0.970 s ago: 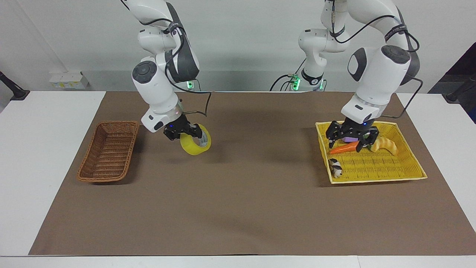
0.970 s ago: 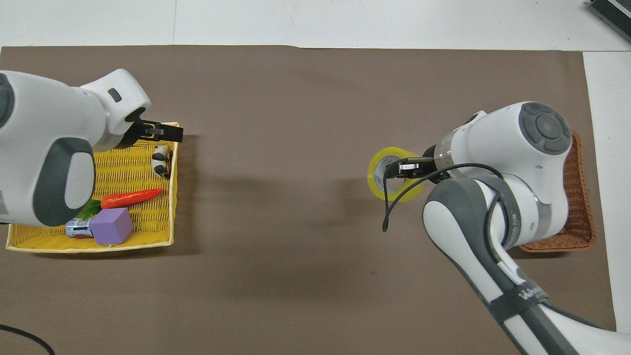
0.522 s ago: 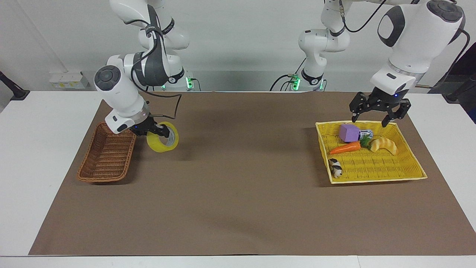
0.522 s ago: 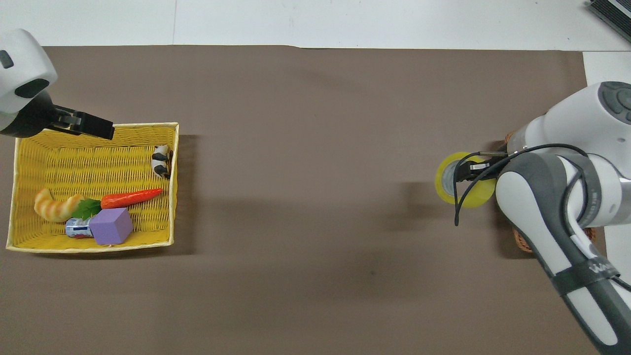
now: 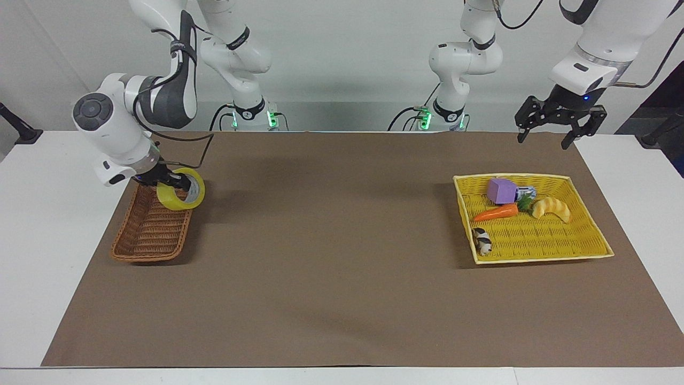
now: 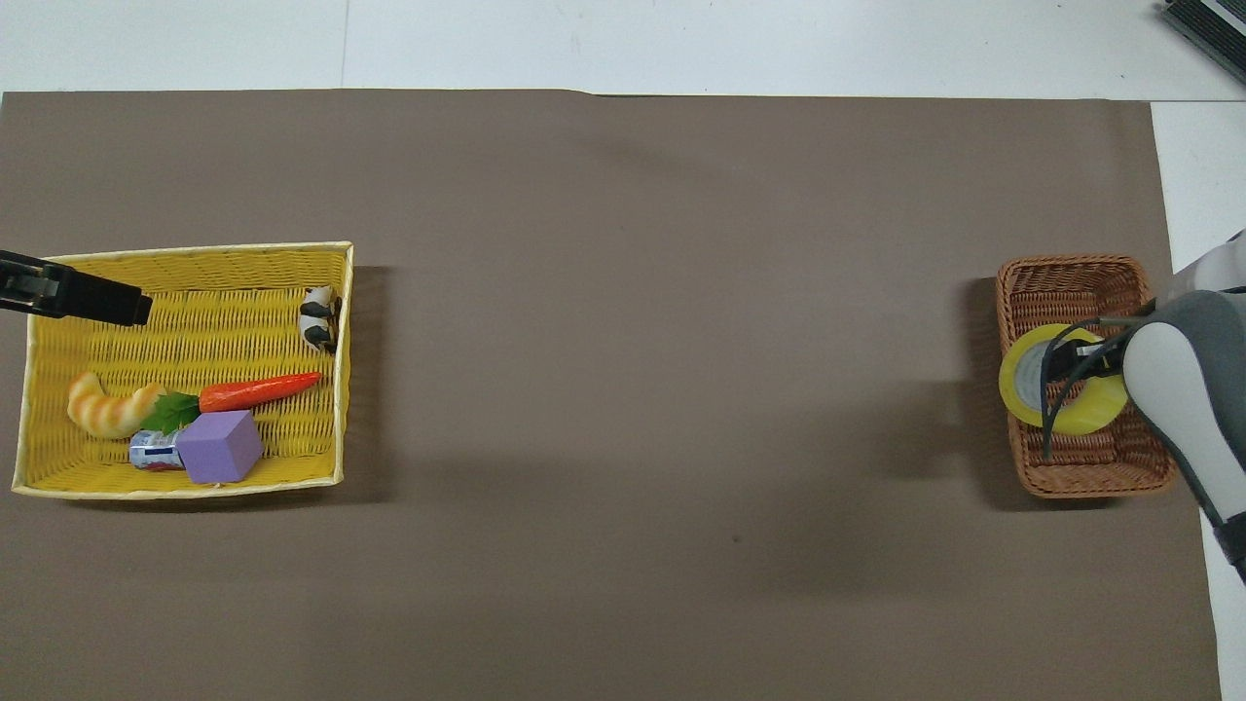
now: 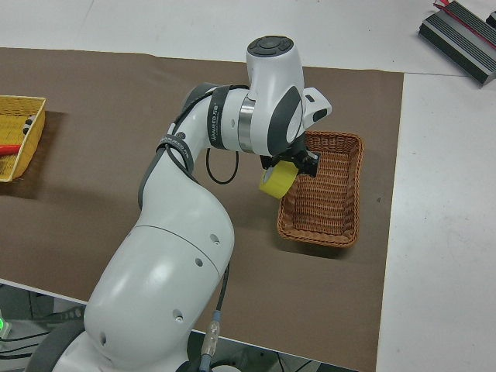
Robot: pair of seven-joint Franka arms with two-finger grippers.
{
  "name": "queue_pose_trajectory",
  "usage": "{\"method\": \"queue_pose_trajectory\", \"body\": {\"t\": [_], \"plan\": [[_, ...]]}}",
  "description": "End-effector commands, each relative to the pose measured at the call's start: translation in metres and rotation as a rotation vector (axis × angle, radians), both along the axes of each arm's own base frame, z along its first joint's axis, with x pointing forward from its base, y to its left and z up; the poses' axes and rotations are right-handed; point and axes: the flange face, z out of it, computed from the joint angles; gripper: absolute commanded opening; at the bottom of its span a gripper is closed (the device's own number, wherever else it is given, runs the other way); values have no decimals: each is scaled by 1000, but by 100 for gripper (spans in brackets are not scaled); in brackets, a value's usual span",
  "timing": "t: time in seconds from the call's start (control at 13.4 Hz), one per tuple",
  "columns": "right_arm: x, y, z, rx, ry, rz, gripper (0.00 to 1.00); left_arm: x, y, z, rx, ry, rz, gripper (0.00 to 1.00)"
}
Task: Move tape to another basket
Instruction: 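Carry the tape to the wicker basket with the right gripper while the left gripper withdraws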
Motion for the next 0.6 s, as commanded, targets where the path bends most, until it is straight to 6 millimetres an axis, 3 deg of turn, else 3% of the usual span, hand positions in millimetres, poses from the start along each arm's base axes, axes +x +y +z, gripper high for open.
{"method": "queue_pose_trajectory", "body": {"t": [0.0, 0.07, 0.22, 0.3, 0.37, 0.52], "plan": [[-14, -15, 7, -46, -9, 26, 0, -3, 4, -4, 20, 0, -16, 100], [-17, -20, -4, -42, -12, 37, 0, 0, 6, -4, 35, -12, -36, 100], [-26, -38, -32, -43, -25, 64, 29, 2, 7, -5, 62, -19, -49, 100], [-31, -47, -38, -37, -13, 74, 55, 1, 7, -4, 60, -20, -49, 100], [-35, -54, -43, -29, -4, 87, 100, 0, 7, -4, 59, -19, -48, 100], [-36, -63, -44, -29, -25, 90, 100, -1, 8, -6, 53, -9, -36, 100]]}}
